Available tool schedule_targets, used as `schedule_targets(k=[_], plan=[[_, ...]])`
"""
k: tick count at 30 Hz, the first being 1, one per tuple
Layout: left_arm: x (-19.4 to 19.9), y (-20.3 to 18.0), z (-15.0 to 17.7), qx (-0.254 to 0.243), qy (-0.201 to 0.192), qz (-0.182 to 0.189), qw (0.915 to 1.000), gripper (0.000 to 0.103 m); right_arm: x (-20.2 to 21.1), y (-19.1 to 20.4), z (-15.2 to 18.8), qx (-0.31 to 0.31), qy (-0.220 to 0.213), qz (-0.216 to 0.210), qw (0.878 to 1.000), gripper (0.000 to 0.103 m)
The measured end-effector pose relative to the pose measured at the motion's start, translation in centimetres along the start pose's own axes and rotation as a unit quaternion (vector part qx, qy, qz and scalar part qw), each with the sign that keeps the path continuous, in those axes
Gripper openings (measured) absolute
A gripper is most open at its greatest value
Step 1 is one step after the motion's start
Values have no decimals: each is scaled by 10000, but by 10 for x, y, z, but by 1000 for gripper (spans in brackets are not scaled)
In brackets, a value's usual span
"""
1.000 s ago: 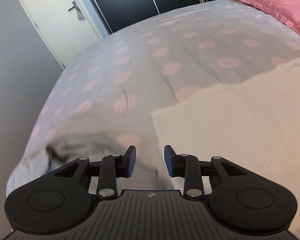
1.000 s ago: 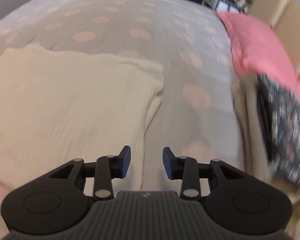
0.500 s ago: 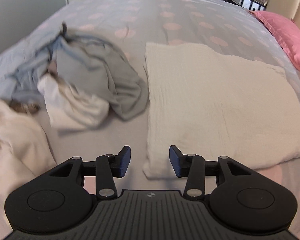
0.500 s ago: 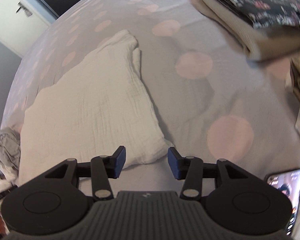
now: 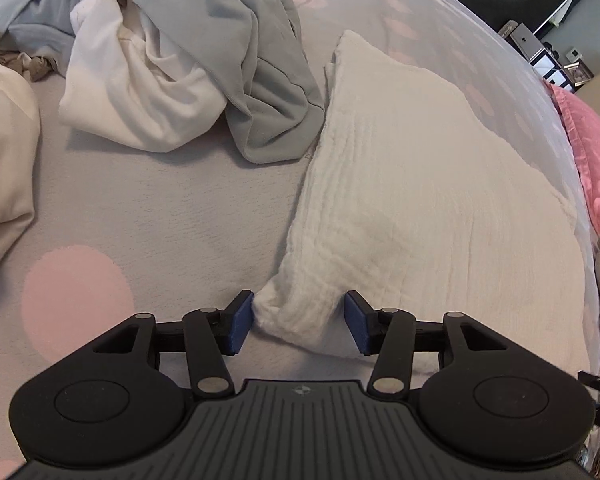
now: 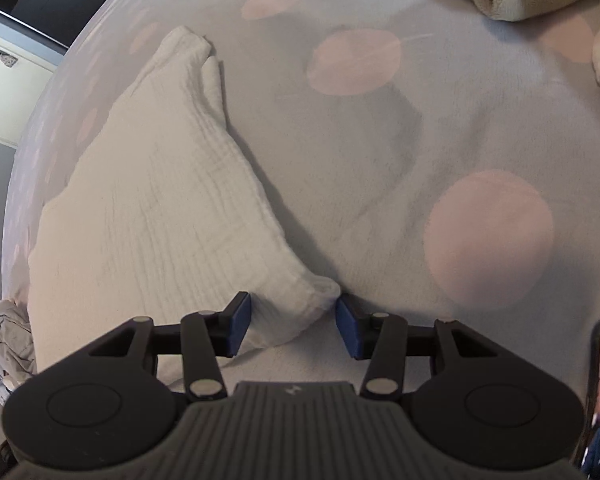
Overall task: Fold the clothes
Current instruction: 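Grasp the folded edge of the shirt with both grippers, then pull the folded shirt with both grippers to straighten it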
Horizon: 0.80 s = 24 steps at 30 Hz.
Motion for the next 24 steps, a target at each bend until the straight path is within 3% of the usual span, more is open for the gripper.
schedule_targets(k=[1,3,7,8,10,17,21,24], plan=[[-1,-1,0,-9,-23,-8,10000,47,-2,2,0,68,-17,-7,10000,50],[-2,-5,0,-72,-106,-81,9999,45,-3,7,-1,180,-108,-5,9998,34],[0,-12,-3,-188,-209,-132,9995,20,-5,13,-3,289,-213,-21,9994,17],[1,-13,-4,-216,-228,-135,9994,13,-2,15,-5,305,-248,-45,9992,15],[5,-14,-6,-137,-256,-75,9996,10,4,19,-8,337,-320,-94,9989,13],[44,-25,-29,-25,-533,62,9986,7,49,39,-22,574,-489,-316,9967,11],[83,-46,-42,-325,-828,179,9959,6,89,58,-26,979,-721,-682,9902,10],[111,-54,-47,-463,-926,205,9944,6,107,58,-19,1051,-584,-526,9913,10]])
Point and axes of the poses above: each gripper's, at about its wrist camera, not at the fingertips, and x roughly against the way its jaws point, y to its left, z to its underside, the point moved 7 cm from there along -x, roughly the way its jaws point, and after that the axes turned 2 degrees about -y, right-handed, at the moved point
